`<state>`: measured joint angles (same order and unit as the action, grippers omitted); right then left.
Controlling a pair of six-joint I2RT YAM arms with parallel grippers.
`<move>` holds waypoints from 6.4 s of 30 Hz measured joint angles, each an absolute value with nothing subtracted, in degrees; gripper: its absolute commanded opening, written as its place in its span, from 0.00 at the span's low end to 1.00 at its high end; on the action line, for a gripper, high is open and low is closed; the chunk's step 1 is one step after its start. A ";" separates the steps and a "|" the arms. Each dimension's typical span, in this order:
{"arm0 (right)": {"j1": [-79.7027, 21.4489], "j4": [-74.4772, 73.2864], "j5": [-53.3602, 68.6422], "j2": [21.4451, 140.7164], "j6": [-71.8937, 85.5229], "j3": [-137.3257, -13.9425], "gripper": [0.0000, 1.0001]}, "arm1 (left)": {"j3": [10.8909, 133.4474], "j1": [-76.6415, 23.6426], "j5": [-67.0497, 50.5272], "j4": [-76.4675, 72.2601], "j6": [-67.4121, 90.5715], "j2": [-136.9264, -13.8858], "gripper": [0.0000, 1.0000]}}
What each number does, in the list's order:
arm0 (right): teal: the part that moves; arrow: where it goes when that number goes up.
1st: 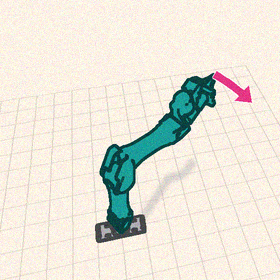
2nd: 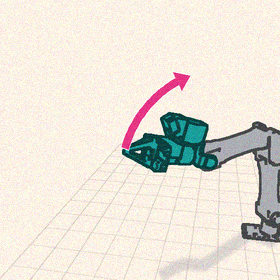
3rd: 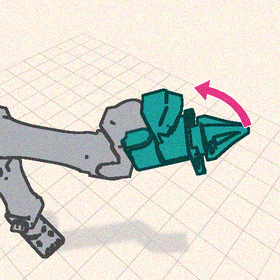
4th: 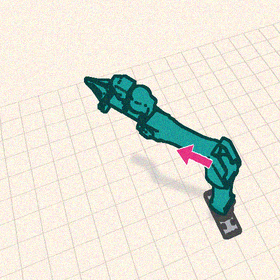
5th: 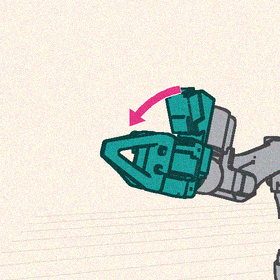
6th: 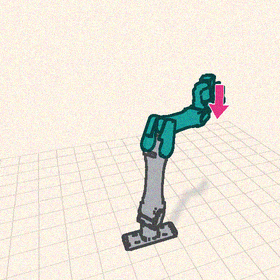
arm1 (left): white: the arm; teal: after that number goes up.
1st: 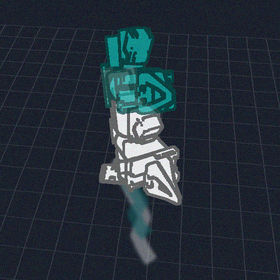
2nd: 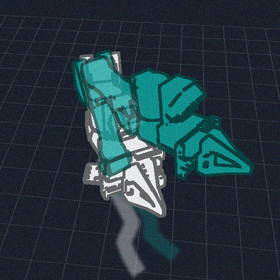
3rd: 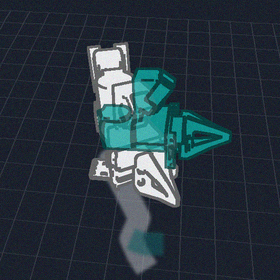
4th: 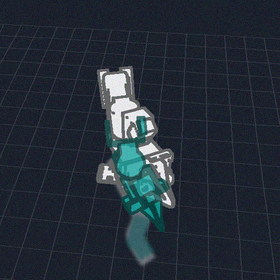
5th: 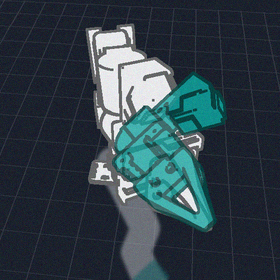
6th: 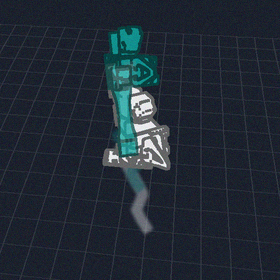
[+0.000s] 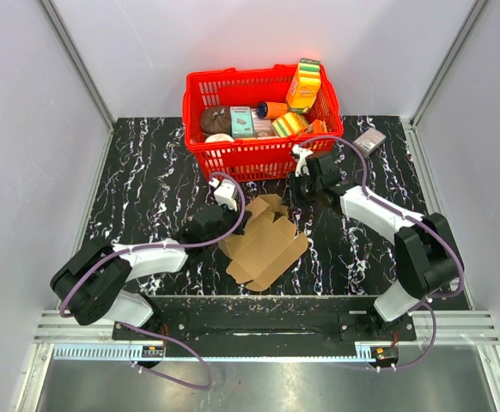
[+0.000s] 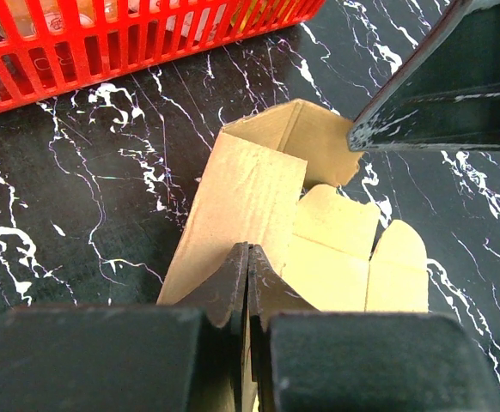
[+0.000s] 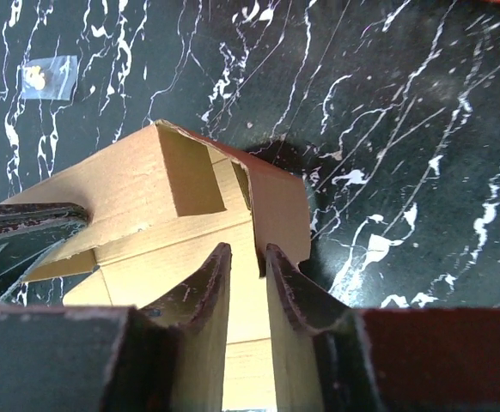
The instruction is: Fold the paper box
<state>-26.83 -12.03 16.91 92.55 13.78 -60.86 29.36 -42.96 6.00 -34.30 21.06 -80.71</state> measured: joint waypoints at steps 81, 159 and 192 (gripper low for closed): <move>-26.83 -4.93 10.90 76.60 20.71 -43.79 0.35 | 40.88 -48.38 1.61 -25.04 12.32 -79.68 0.00; -21.98 -5.13 22.85 95.96 -4.82 -60.45 0.34 | 30.33 -55.05 3.68 -34.89 18.72 -78.11 0.00; -22.09 -4.05 22.61 94.43 -4.16 -59.27 0.00 | 44.36 -55.75 2.72 -44.42 11.29 -105.03 0.00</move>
<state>-22.09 -4.05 22.61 94.43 -4.16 -59.27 44.36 -55.75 2.72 -44.42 11.29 -105.03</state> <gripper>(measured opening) 0.010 0.015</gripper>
